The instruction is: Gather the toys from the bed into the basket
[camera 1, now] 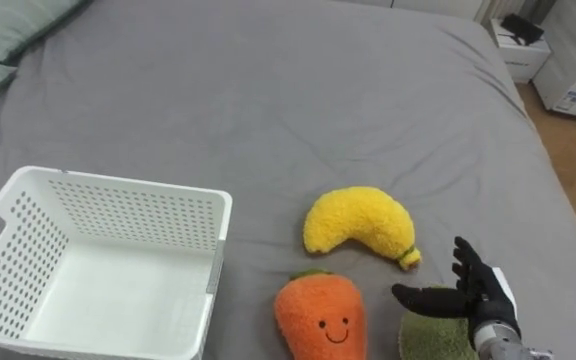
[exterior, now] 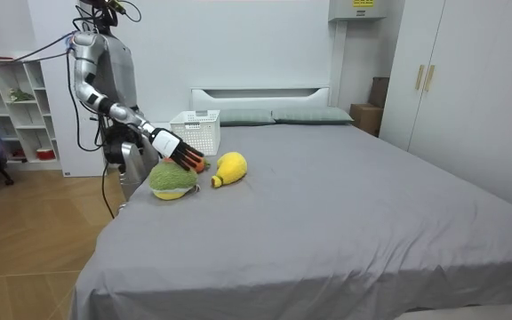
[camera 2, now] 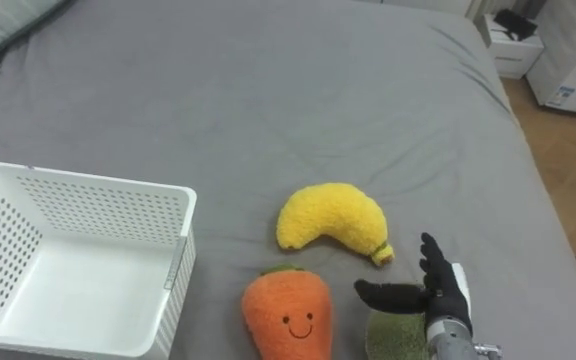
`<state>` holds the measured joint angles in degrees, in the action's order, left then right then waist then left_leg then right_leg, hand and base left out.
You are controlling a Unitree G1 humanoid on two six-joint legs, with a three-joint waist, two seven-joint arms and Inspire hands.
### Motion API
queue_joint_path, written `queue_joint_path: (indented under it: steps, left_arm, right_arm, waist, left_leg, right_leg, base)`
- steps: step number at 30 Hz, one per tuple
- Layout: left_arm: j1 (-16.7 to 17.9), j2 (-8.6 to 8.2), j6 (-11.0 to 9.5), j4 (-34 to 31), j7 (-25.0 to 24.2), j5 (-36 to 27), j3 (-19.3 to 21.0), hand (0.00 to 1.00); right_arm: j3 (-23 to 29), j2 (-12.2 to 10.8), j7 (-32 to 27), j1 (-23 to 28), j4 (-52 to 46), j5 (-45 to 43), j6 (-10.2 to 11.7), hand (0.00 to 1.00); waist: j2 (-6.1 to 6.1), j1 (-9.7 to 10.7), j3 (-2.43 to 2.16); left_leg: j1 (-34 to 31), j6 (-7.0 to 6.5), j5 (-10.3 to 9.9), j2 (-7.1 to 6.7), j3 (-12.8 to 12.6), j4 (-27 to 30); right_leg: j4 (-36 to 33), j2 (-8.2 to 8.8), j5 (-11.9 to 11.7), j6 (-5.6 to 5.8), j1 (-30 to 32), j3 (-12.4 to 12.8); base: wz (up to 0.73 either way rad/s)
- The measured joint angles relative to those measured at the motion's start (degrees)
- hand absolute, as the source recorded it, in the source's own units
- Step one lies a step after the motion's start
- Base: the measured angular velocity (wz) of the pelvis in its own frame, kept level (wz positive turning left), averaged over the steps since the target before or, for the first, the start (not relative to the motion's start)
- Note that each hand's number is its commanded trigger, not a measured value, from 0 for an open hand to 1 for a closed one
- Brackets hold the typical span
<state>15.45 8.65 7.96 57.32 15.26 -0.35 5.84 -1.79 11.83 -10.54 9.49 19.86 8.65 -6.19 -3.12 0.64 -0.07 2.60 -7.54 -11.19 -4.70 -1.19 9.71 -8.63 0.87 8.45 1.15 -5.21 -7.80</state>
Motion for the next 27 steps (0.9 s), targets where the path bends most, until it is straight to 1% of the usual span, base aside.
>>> queue_joint_path:
  steps: [4, 6, 8, 9, 12, 15, 19, 20, 23, 25, 27]
  left_arm:
    - [0.2, 0.08, 0.4, 0.0, 0.5, 0.2, 0.9, 0.00]
    - [0.4, 0.25, 0.9, -0.4, 0.5, 2.8, 1.2, 0.00]
    - [0.6, 0.52, 1.6, -0.8, 0.5, 4.0, 1.2, 0.00]
    - [0.7, 0.72, 2.0, -0.9, 0.5, 4.8, 1.2, 0.00]
    - [0.7, 1.00, 2.6, -1.1, 0.4, 5.1, 1.2, 0.00]
    - [0.9, 1.03, 3.3, -1.1, 0.4, 5.1, 1.3, 0.00]
    - [0.9, 1.11, 3.4, -1.1, 0.3, 5.0, 1.7, 0.00]
    - [0.9, 1.10, 3.4, -1.1, 0.1, 5.0, 1.7, 0.00]
    - [0.9, 1.10, 3.6, -1.0, -1.2, 5.0, 2.8, 0.00]
    - [1.0, 1.11, 4.1, -1.1, -1.9, 5.1, 3.6, 0.00]
    - [1.0, 1.14, 4.6, -1.1, -2.2, 5.1, 3.7, 0.00]
  right_arm:
    - [1.6, 0.1, -0.1, 0.0, -0.9, -3.7, -0.2, 0.00]
    - [3.0, 0.3, -0.1, 0.2, -0.9, -6.5, -0.5, 0.00]
    - [3.2, 0.9, -0.6, 0.2, -1.1, -7.3, -1.4, 0.00]
    - [3.3, 1.0, -0.7, 0.3, -1.1, -7.7, -1.5, 0.00]
    - [3.9, 1.2, -0.6, 0.3, -1.1, -10.1, -1.7, 0.00]
    - [4.4, 1.2, -0.1, 0.3, -1.2, -13.5, -2.5, 0.00]
    - [4.6, 1.2, 1.6, 0.3, -1.2, -16.7, -2.7, 0.00]
    - [4.6, 1.2, 2.4, 0.3, -1.0, -17.9, -2.7, 0.00]
    - [4.6, 1.2, 5.1, 1.5, -1.0, -20.1, -2.8, 0.00]
    - [4.5, 1.2, 6.9, 2.2, -0.4, -20.1, -3.6, 0.00]
    - [4.1, 1.2, 9.6, 2.6, 3.0, -20.1, -4.3, 0.00]
  waist:
    - [-0.65, 0.5, -0.03]
    - [-1.42, 0.5, -0.16]
    - [-1.85, 0.5, -0.25]
    - [-2.28, 0.5, -0.40]
    - [-3.02, 0.4, -0.27]
    - [-3.14, 0.5, -0.26]
    - [-2.82, 0.5, -0.14]
    - [-2.65, 0.5, -0.08]
    - [-2.31, 0.4, -0.11]
    - [-2.29, 0.2, -0.15]
    - [-2.37, 0.1, -0.15]
  left_leg:
    - [0.0, 0.01, 0.0, 0.02, -0.2, 0.0]
    - [0.1, 0.00, 0.0, 0.03, -0.2, 0.1]
    - [0.0, 0.00, 0.0, 0.03, -0.2, 0.2]
    - [0.1, 0.00, 0.0, 0.06, -0.2, 0.1]
    - [0.2, 0.00, 0.0, 0.07, -0.4, 0.1]
    - [0.2, -0.01, 0.0, 0.04, -0.4, 0.1]
    - [0.1, 0.00, 0.0, 0.05, -0.3, 0.1]
    - [0.0, 0.00, 0.0, 0.05, -0.3, 0.1]
    - [0.1, 0.01, 0.0, 0.06, -0.3, 0.1]
    - [0.1, 0.01, 0.0, 0.06, -0.3, 0.0]
    - [0.4, 0.00, 0.0, 0.06, -0.2, 0.0]
  right_leg:
    - [0.0, -0.04, 0.0, 0.00, 0.1, 0.4]
    - [0.0, 0.01, 0.0, 0.00, 0.2, -0.1]
    - [0.0, 0.01, 0.0, 0.00, 0.2, -0.1]
    - [0.0, 0.00, 0.0, 0.00, 0.2, -0.1]
    - [0.0, 0.04, 0.0, 0.00, 0.1, -0.2]
    - [0.0, 0.06, 0.0, 0.01, 0.2, -0.2]
    - [0.0, 0.02, 0.0, 0.01, 0.2, -0.2]
    - [0.0, 0.02, 0.0, 0.01, 0.2, -0.1]
    - [0.0, 0.02, 0.0, 0.01, 0.2, -0.2]
    - [0.0, 0.04, 0.0, 0.01, 0.2, -0.1]
    - [0.0, 0.03, 0.0, 0.01, -0.2, -0.1]
  base:
    - [-0.02]
    - [0.00]
    - [0.00]
    - [0.00]
    - [0.00]
    - [0.00]
    - [0.00]
    - [0.00]
    - [0.00]
    - [0.00]
    - [0.00]
